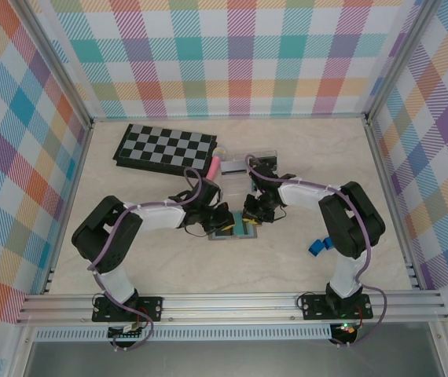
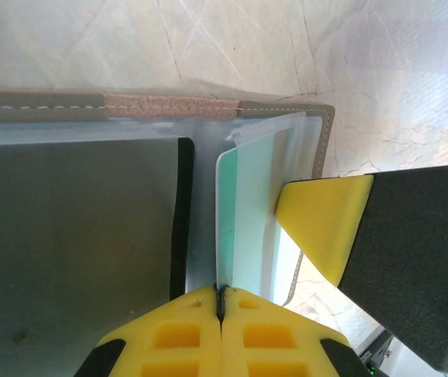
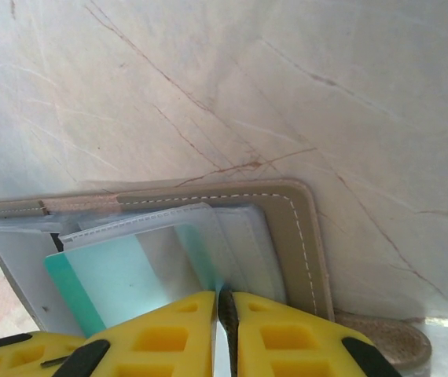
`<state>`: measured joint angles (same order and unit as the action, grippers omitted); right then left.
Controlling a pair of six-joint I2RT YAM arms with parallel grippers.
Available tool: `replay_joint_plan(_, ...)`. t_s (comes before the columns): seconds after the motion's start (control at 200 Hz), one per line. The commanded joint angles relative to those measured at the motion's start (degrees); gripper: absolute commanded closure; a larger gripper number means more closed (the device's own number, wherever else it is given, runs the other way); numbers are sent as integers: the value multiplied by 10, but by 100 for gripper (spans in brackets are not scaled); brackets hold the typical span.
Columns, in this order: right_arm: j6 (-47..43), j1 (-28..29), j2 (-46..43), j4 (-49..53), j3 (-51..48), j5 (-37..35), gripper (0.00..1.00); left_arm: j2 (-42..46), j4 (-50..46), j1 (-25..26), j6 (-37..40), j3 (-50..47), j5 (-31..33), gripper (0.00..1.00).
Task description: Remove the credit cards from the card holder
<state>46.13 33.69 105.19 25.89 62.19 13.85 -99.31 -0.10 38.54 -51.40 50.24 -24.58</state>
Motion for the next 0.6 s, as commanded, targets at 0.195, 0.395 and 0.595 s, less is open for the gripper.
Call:
replay_joint_plan(0.195, 9, -3, 34, 38, -22, -31, 85, 32, -40, -18, 31, -13, -23, 100)
replay_joint_plan(0.395, 3, -8, 24, 32, -21, -23, 85, 54, -77, -26, 58, -2, -24, 100)
replay_joint_plan(0.595, -27, -18, -19, 0, -14, 14, 80, 106, -176, -44, 125, 15, -2, 100)
